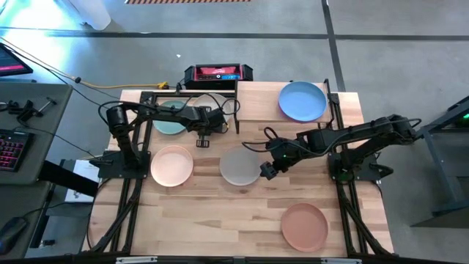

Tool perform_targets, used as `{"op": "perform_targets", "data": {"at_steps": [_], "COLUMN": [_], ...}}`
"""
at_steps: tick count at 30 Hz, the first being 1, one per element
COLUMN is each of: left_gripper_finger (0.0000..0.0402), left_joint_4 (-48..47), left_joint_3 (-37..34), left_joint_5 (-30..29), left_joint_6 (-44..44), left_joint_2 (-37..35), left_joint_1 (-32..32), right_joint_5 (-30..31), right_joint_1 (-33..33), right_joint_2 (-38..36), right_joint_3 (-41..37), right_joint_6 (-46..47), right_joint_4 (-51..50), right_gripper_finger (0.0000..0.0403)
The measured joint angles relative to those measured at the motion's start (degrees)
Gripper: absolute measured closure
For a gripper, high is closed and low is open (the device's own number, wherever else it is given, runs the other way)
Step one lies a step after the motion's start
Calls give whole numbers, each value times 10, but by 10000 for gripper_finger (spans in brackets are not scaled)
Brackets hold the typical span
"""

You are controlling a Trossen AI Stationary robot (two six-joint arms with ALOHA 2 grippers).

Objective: Place and stack plates onto a shelf
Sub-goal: Stack the light gray plate on top of the blue plate on the shelf

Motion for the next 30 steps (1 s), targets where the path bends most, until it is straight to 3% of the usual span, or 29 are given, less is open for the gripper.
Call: {"op": "perform_targets", "data": {"at_steps": [8,18,26,30], "left_gripper_finger": [400,401,401,401], "left_joint_4": [-5,-59,-99,-112], "left_joint_3": [-1,-1,0,0], "left_joint_5": [-21,-119,-163,-192], "left_joint_6": [-12,-21,-19,-14], "left_joint_2": [-63,-182,-287,-323], "left_joint_1": [-20,-39,-89,-130], "right_joint_5": [0,1,85,88], "right_joint_1": [0,0,-2,-7], "right_joint_2": [0,0,0,0], "right_joint_3": [0,0,0,0], "right_joint_6": [0,-3,0,-3], "right_joint_4": [3,3,4,42], "right_gripper_finger": [176,176,176,176]}}
